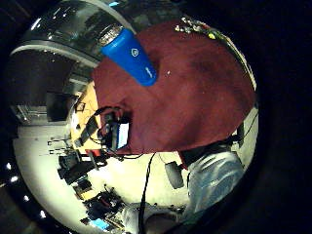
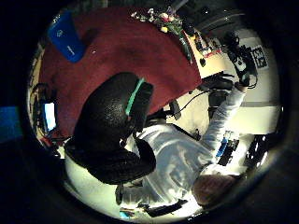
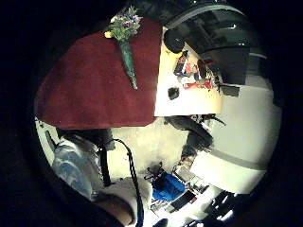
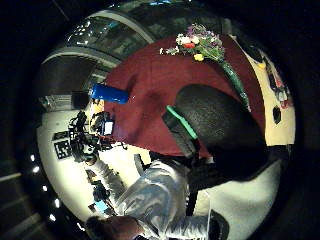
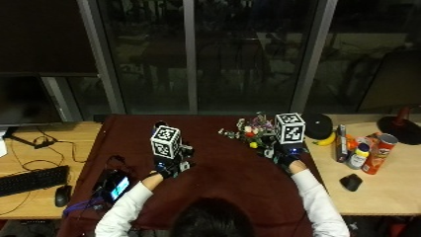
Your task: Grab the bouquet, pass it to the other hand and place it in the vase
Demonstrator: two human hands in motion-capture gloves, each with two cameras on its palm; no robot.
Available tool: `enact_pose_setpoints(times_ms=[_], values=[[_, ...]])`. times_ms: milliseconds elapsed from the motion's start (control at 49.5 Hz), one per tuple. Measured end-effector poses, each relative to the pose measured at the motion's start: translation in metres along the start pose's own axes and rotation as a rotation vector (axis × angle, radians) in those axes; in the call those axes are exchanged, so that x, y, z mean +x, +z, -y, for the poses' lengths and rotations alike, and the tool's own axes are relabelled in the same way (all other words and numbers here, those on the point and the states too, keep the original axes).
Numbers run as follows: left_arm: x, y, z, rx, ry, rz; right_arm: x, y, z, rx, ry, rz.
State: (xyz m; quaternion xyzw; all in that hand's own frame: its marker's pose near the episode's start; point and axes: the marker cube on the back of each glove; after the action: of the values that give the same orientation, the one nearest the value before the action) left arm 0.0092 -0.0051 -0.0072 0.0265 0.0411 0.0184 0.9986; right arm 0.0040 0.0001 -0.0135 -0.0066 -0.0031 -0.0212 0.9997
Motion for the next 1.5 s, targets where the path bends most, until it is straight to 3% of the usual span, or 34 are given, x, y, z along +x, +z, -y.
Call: enact_pose_setpoints(times_ms=[121,364,809,1153,1233,1314,1395,1415,1496], values=[[0.0,0.011,0.003,0.002,0.018,-0.003,-0.002,0.0,-0.01,-0.103,-0.034,-0.007],[0.001,0.025,0.008,-0.001,0.034,-0.026,0.017,-0.005,-0.007,-0.065,0.047,0.027],[0.018,0.03,0.013,0.041,0.075,-0.049,0.076,0.013,0.067,-0.071,0.229,0.153],[0.026,0.027,0.016,0.065,0.082,-0.038,0.135,0.079,0.114,-0.108,0.428,0.305],[0.026,0.029,0.015,0.056,0.081,-0.032,0.14,0.097,0.112,-0.223,0.512,0.357],[0.024,0.031,0.015,0.051,0.076,-0.028,0.151,0.128,0.13,-0.201,0.5,0.388],[0.023,0.033,0.015,0.041,0.07,-0.024,0.139,0.145,0.103,-0.549,0.647,0.467],[0.023,0.033,0.015,0.041,0.07,-0.024,0.139,0.15,0.103,-0.56,0.657,0.472],[0.023,0.034,0.017,0.044,0.074,-0.024,0.151,0.18,0.133,-0.331,0.581,0.44]])
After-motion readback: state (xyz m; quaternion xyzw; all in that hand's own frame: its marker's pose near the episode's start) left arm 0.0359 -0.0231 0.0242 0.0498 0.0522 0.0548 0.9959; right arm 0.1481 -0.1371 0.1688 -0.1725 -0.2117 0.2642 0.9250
